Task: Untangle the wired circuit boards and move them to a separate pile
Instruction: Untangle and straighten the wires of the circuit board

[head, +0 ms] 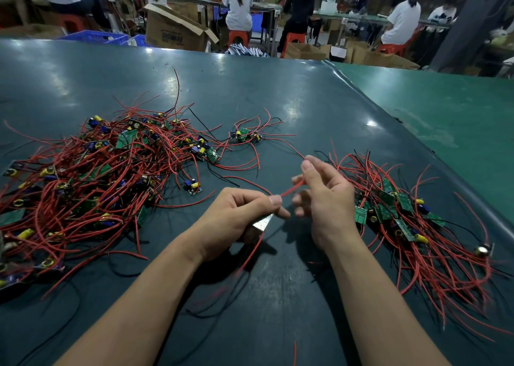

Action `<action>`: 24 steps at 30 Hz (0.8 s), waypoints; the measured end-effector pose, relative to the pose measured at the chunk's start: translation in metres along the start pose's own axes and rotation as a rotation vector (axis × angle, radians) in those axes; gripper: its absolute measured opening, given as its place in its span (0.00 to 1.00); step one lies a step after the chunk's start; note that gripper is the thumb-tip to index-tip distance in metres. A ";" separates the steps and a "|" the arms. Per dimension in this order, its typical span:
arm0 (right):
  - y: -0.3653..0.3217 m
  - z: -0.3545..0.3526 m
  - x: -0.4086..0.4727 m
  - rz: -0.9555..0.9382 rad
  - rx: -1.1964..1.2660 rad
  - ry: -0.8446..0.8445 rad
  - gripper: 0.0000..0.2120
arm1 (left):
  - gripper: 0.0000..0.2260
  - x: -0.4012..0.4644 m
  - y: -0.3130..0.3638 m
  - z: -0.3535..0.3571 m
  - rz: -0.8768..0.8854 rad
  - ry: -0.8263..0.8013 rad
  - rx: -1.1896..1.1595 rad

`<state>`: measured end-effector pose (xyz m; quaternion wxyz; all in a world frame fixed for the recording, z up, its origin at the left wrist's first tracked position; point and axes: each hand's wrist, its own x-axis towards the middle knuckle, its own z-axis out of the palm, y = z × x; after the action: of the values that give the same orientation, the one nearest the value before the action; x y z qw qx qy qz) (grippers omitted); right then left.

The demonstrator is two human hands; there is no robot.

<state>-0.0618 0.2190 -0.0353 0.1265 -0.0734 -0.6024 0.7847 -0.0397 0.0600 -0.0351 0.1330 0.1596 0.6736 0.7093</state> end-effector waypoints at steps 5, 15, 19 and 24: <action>0.001 0.004 -0.007 0.182 -0.061 -0.126 0.15 | 0.12 0.003 -0.002 0.004 0.017 0.114 0.005; -0.001 0.001 -0.009 0.101 -0.229 -0.211 0.11 | 0.10 0.005 -0.010 0.008 0.110 0.085 0.190; -0.005 0.001 -0.008 0.161 -0.060 -0.251 0.08 | 0.08 0.006 -0.007 0.008 0.102 0.135 0.193; -0.004 0.003 -0.009 0.141 -0.099 -0.231 0.07 | 0.06 0.007 -0.009 0.006 0.076 0.184 0.122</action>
<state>-0.0534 0.2140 -0.0313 -0.0027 -0.0309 -0.6444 0.7641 -0.0440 0.0686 -0.0431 0.0336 0.1269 0.7183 0.6833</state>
